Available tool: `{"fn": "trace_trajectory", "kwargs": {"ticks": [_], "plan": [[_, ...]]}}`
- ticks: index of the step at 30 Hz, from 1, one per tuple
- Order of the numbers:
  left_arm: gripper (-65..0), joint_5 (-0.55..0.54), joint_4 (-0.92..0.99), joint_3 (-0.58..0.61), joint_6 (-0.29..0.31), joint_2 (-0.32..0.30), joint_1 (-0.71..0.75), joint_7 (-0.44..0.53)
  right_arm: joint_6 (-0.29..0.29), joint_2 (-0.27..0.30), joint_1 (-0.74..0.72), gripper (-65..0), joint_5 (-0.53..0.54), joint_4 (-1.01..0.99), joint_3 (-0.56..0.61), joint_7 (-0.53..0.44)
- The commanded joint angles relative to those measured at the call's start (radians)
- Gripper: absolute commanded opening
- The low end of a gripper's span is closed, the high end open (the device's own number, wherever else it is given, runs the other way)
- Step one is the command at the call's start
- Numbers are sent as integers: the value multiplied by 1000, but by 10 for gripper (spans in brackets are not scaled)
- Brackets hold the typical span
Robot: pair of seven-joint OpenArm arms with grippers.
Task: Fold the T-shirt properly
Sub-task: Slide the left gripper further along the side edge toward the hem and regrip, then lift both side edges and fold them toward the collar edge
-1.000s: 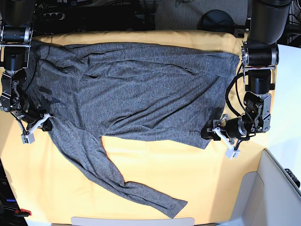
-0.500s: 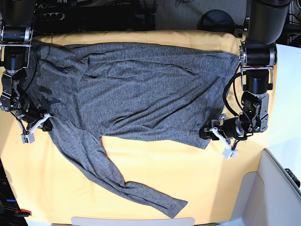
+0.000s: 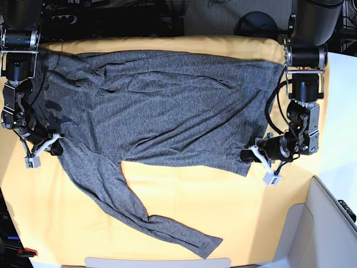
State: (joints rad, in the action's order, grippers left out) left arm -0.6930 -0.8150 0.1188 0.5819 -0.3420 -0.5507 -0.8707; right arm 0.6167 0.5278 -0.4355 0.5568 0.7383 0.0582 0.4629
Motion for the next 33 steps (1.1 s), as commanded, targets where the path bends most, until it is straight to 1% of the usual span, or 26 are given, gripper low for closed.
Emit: {"fn": "trace_trajectory", "kwargs": {"ticks": [1,3,4,7,10,11,13,17,22,27,33], "plan": [[-648,-11,-54,-3,10,-15,-13,-5,35,-22,39,-650,-63,7,6,158],[-648,-11,-111,-8,10,-18,22,-5,35,-22,68,-650,-65,54,-27,162],[-648,-11,-140,-24,10,-29,40,-5,35,-22,82,-650,-65,83,-47,165],[-648,-11,-208,-70,8,-32,87,-6,29,-22,119,-650,-65,160,-79,167],[-648,-11,-261,-98,8,-35,114,-14,-19,-19,154,-650,-65,228,-87,167],[-648,-11,-281,-110,8,-35,122,-22,-33,-8,166,-650,-65,251,-87,167],[-648,-11,-326,-140,8,-35,139,-40,-47,-2,194,-650,-65,303,-87,162],[-648,-11,-435,-199,10,-35,177,-95,-48,8,231,-650,-65,392,-100,164],[-648,-11,-565,-241,10,-35,232,-146,-48,27,278,-650,-65,453,-191,167],[-648,-11,-665,-287,10,-35,304,-146,-48,28,338,-650,-65,490,-294,167],[-648,-11,-742,-316,11,-35,372,-134,-48,28,395,-650,-67,553,-364,165]]}}
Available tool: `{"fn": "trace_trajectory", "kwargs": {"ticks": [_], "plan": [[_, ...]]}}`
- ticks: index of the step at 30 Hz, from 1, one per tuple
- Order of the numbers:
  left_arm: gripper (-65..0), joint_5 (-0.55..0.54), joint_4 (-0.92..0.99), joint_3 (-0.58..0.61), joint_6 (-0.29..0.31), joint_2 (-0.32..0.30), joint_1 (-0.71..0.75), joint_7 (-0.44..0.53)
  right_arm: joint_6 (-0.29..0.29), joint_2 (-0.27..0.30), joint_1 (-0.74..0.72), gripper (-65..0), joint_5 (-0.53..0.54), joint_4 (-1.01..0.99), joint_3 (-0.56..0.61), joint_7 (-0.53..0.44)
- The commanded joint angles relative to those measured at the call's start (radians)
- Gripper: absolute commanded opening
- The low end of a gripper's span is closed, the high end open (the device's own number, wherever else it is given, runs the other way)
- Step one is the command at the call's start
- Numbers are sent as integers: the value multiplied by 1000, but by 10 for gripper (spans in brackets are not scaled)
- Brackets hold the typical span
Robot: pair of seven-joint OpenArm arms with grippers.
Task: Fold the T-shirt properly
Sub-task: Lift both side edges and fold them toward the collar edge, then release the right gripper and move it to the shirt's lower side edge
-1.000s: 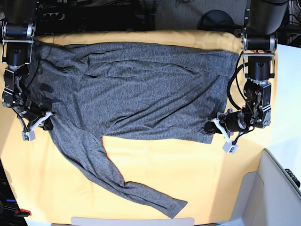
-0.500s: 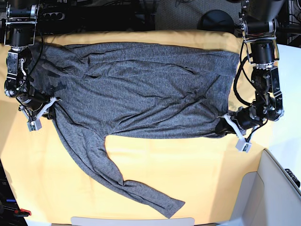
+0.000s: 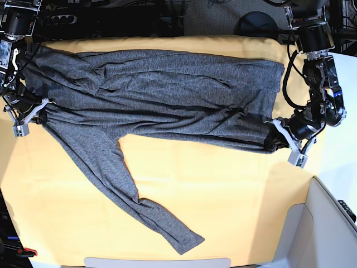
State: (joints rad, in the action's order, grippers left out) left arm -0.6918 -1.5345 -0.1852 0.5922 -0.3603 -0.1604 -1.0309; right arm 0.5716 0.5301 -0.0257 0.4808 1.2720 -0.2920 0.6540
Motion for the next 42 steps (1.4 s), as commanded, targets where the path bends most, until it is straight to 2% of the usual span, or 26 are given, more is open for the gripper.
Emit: {"fn": "trace_trajectory", "kwargs": {"ticks": [1,9,13,17,22,26,28,31,38,42], "plan": [[-648,-12,-39,-21,1,-16,-5,27,-3,26,-9,-650,9,28,-23,-26],[-648,-12,-149,-67,1,-16,98,27,-3,17,2,-650,9,54,-79,-29],[-648,-12,-165,-69,1,-16,95,28,-3,9,-27,-650,9,54,-72,-26],[-648,-12,-208,-69,1,-15,94,28,-3,-21,-50,-650,9,68,-72,-24],[-648,-12,-280,-70,1,-15,123,28,-3,-24,-36,-650,9,110,-79,-24],[-648,-13,-334,-115,4,-12,172,28,-3,-18,-1,-650,9,146,-80,-27],[-648,-13,-352,-133,30,-12,192,28,-3,-17,17,-650,9,160,-82,-29],[-648,-13,-366,-178,104,-12,227,24,-3,-17,43,-650,9,168,-121,-29],[-648,-13,-364,-230,106,-12,302,27,-3,-23,83,-650,9,166,-258,-26],[-648,-13,-364,-244,106,-10,328,27,-3,-18,99,-650,9,163,-272,-24]]}}
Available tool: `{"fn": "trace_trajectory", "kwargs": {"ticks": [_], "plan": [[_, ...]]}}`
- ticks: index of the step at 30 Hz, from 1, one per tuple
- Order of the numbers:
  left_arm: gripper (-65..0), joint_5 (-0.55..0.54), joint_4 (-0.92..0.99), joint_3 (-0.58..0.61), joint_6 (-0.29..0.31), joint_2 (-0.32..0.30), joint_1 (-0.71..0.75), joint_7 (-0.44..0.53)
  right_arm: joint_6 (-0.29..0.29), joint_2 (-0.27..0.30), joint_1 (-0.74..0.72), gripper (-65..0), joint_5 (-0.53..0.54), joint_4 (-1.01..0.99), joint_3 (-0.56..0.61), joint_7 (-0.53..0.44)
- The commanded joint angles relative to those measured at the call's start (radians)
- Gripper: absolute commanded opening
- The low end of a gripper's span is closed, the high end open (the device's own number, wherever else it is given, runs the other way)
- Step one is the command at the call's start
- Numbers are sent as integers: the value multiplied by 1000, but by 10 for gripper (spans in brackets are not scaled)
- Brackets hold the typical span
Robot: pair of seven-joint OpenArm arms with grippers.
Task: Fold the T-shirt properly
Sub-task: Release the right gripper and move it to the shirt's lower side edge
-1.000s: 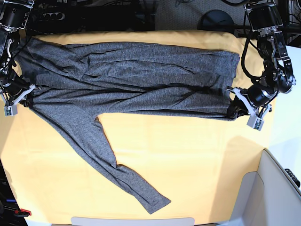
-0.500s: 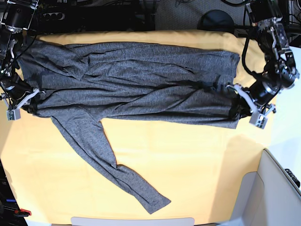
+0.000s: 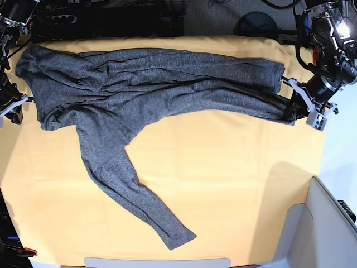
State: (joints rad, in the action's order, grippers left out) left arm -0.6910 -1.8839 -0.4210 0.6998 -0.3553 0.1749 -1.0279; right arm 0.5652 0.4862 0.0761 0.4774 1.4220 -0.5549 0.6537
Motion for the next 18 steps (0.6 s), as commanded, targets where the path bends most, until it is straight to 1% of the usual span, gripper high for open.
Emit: {"fn": "trace_trajectory", "kwargs": {"ticks": [1,5,8,12,14,15,16,18], "plan": [[-648,-14,-15,-8,-2,-15,-1,24,3,24,-3,-650,13,13,-7,-24],[-648,-12,-13,1,-2,-15,28,14,3,13,3,-650,13,12,-3,-24],[-648,-11,-12,4,-2,-14,44,14,5,-8,3,-650,13,12,-3,-24],[-648,-9,-7,4,-2,11,47,14,8,-13,3,-650,13,18,3,-24],[-648,-9,-6,20,-2,12,47,13,8,-4,-5,-639,13,33,42,-24],[-648,-9,-6,30,-2,12,47,13,5,-2,-5,-611,13,52,57,-22],[-648,-9,-6,41,-2,12,47,13,5,-2,-5,-561,14,81,65,-22],[-648,-9,-4,60,-2,12,47,13,3,-7,-6,-442,14,145,62,8]]}}
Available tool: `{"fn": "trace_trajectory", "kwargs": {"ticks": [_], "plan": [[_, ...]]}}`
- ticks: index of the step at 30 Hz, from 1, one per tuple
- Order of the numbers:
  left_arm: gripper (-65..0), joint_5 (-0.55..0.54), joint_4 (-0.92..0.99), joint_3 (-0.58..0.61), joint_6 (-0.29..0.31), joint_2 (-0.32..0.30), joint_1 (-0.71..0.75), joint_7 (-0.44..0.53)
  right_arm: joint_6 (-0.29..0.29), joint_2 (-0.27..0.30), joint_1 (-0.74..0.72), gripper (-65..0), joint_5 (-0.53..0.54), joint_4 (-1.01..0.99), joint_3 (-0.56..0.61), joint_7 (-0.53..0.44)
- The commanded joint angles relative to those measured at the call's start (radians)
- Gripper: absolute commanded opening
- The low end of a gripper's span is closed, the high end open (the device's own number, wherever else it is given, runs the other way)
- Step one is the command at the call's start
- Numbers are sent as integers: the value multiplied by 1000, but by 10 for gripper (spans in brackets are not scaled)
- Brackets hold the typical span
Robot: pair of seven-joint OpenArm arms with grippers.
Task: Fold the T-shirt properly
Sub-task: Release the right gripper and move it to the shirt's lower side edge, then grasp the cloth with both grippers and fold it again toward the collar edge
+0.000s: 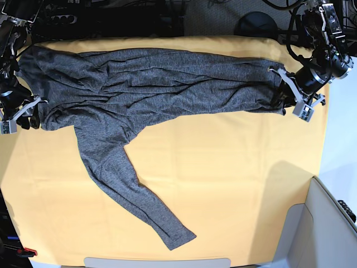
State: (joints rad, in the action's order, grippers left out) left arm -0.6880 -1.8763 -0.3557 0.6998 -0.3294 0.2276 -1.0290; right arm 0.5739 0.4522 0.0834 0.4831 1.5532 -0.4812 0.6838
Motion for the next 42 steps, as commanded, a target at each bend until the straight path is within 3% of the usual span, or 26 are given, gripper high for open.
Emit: {"fn": "trace_trajectory", "kwargs": {"ticks": [1,4,9,14,27,42], "plan": [[-648,-12,-12,4,-2,-14,-7,14,-5,26,-24,-386,9,49,-12,-2],[-648,-12,-12,13,-2,-14,-9,14,-5,21,-52,-291,10,129,-9,58],[-648,-12,10,19,-2,-14,-10,19,1,-45,-147,-286,13,134,-3,196],[-648,-12,39,19,-2,-14,-12,22,2,-120,-265,-286,13,-26,-3,336],[-648,-12,39,31,-2,-14,-12,22,2,-155,-288,-286,15,-99,195,336],[-648,-12,39,31,-2,-14,-12,22,-1,-178,-231,-286,15,-107,197,333]]}}
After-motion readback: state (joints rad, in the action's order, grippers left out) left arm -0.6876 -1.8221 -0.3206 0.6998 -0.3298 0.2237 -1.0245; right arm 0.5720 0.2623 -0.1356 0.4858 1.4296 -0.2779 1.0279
